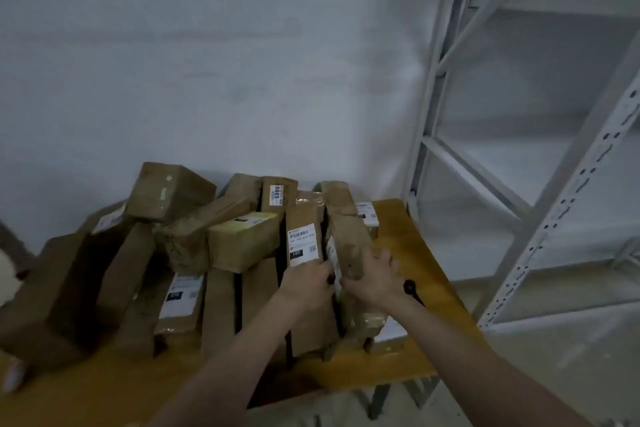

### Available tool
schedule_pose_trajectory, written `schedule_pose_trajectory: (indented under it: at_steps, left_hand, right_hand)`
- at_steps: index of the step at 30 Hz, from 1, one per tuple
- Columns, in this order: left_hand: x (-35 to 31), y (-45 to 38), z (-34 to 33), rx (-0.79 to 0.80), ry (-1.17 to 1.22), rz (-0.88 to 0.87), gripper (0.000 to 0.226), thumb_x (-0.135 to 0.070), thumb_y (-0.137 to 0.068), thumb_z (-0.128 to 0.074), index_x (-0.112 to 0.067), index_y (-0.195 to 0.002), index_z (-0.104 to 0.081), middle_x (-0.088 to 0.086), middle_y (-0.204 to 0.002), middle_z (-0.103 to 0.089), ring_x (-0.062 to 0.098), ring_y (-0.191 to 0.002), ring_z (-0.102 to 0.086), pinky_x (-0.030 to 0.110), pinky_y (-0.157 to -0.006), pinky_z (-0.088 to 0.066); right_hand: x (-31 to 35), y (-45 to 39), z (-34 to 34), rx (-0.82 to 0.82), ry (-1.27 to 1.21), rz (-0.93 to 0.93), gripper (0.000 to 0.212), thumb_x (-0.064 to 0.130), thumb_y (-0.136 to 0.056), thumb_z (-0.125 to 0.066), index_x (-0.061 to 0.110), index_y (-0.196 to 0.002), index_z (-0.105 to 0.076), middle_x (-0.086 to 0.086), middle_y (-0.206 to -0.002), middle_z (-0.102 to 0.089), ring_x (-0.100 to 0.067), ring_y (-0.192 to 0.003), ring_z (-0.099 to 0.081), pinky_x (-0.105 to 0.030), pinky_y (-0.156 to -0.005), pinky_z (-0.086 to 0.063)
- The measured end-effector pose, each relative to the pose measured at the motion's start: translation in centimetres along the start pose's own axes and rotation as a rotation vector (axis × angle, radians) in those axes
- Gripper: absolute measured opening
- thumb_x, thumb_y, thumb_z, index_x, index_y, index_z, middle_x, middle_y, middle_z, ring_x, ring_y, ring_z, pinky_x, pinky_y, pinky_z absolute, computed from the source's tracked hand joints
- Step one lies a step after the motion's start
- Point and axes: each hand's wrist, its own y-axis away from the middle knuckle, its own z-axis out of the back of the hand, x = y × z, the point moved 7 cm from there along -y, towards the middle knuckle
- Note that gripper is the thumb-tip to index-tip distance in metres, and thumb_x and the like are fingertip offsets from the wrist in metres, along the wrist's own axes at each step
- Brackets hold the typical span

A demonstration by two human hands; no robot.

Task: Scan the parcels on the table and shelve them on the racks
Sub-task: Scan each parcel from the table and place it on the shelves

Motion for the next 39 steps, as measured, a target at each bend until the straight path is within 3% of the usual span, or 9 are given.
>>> schedule_pose_trajectory:
  at_steps: [4, 8, 13, 18, 23, 28, 32, 36, 39]
  left_hand:
    - [-0.1, -0.4, -0.6, 0.016, 0.015, 0.135, 0.036, -0.033, -0.098, -0.043, -0.016, -0.129, -0.047, 0.006, -0.124, -0.055, 0.027, -0.113, -0.056, 0.039, -0.088, -0.048]
    - [-0.6, -0.6, -1.5, 0.021, 0.02, 0.237, 0.032, -0.033, -0.099, -0.041, -0.014, -0.124, -0.048, 0.006, -0.122, -0.056, 0.027, -0.11, -0.057, 0.038, -0.083, -0.046]
    - [-2.4, -0.2, -1.4, -0.028, 0.11, 0.335, 0.033, -0.037, -0.098, -0.044, -0.019, -0.126, -0.048, 0.002, -0.128, -0.056, 0.025, -0.114, -0.055, 0.037, -0.084, -0.045]
    - [-4.0, 0.3, -0.7, -0.153, 0.14, 0.362, 0.039, -0.047, -0.098, -0.041, -0.021, -0.126, -0.05, -0.002, -0.127, -0.056, 0.017, -0.112, -0.055, 0.029, -0.08, -0.045]
    - [-5.7, 0.2, -0.8, -0.214, 0.251, 0.355, 0.053, -0.056, -0.095, -0.041, -0.025, -0.138, -0.041, -0.003, -0.138, -0.049, 0.015, -0.119, -0.052, 0.027, -0.086, -0.044]
    - [-7.0, -0.7, -2.2, -0.168, 0.502, 0.331, 0.071, -0.065, -0.089, -0.046, -0.027, -0.145, -0.027, -0.006, -0.146, -0.042, 0.018, -0.127, -0.047, 0.039, -0.099, -0.046]
    - [-6.9, -1.3, -4.0, -0.12, 0.891, 0.335, 0.096, -0.086, -0.067, -0.052, -0.04, -0.145, -0.023, -0.006, -0.145, -0.046, 0.016, -0.124, -0.052, 0.046, -0.098, -0.05]
    - [-7.4, -1.5, -4.7, -0.04, 1.275, 0.311, 0.09, -0.065, -0.076, -0.062, -0.042, -0.148, -0.011, -0.015, -0.13, -0.051, 0.007, -0.11, -0.057, 0.036, -0.093, -0.054]
    - [-8.2, -1.7, -4.7, 0.025, 1.421, 0.278, 0.081, -0.048, -0.082, -0.058, -0.053, -0.139, 0.0, -0.021, -0.125, -0.046, 0.005, -0.106, -0.056, 0.024, -0.077, -0.056]
  right_hand:
    - [-1.2, -2.0, -0.7, 0.061, -0.012, -0.023, 0.094, 0.058, -0.077, -0.065, 0.027, -0.147, -0.01, -0.015, -0.149, -0.012, -0.038, -0.134, -0.023, -0.049, -0.105, -0.036]
    - [-2.2, -3.4, -2.0, 0.144, -0.11, 0.033, 0.105, 0.053, -0.079, -0.066, 0.021, -0.15, 0.003, -0.017, -0.149, -0.018, -0.037, -0.134, -0.03, -0.041, -0.102, -0.038]
    - [-4.6, -4.5, -1.9, 0.12, -0.224, 0.078, 0.1, 0.047, -0.074, -0.071, 0.025, -0.148, -0.006, -0.015, -0.144, -0.031, -0.036, -0.129, -0.038, -0.043, -0.097, -0.045]
    - [-9.7, -4.4, 0.3, 0.176, -0.797, 0.084, 0.085, 0.029, -0.076, -0.077, 0.026, -0.144, -0.025, -0.002, -0.138, -0.044, -0.022, -0.12, -0.048, -0.035, -0.088, -0.05]
    - [-14.4, -2.4, 2.1, 0.32, -1.087, 0.032, 0.08, 0.027, -0.079, -0.073, 0.04, -0.14, -0.024, -0.004, -0.127, -0.051, -0.024, -0.105, -0.059, -0.037, -0.073, -0.056]
    - [-16.0, -1.5, 3.3, 0.403, -1.238, 0.026, 0.066, 0.016, -0.084, -0.065, 0.041, -0.133, -0.03, -0.005, -0.122, -0.055, -0.025, -0.096, -0.064, -0.032, -0.059, -0.057]
    - [-16.5, -1.5, 3.2, 0.408, -1.295, 0.032, 0.082, 0.025, -0.07, -0.081, 0.037, -0.137, -0.035, -0.009, -0.124, -0.058, -0.029, -0.101, -0.065, -0.034, -0.064, -0.057]
    - [-16.0, -1.8, 2.7, 0.442, -1.37, 0.052, 0.095, 0.031, -0.044, -0.085, 0.039, -0.129, -0.042, -0.011, -0.122, -0.061, -0.028, -0.095, -0.069, -0.036, -0.066, -0.058]
    - [-15.5, -2.2, 2.2, 0.467, -1.374, 0.065, 0.108, 0.036, -0.027, -0.094, 0.04, -0.124, -0.045, -0.011, -0.119, -0.063, -0.028, -0.093, -0.07, -0.038, -0.065, -0.058]
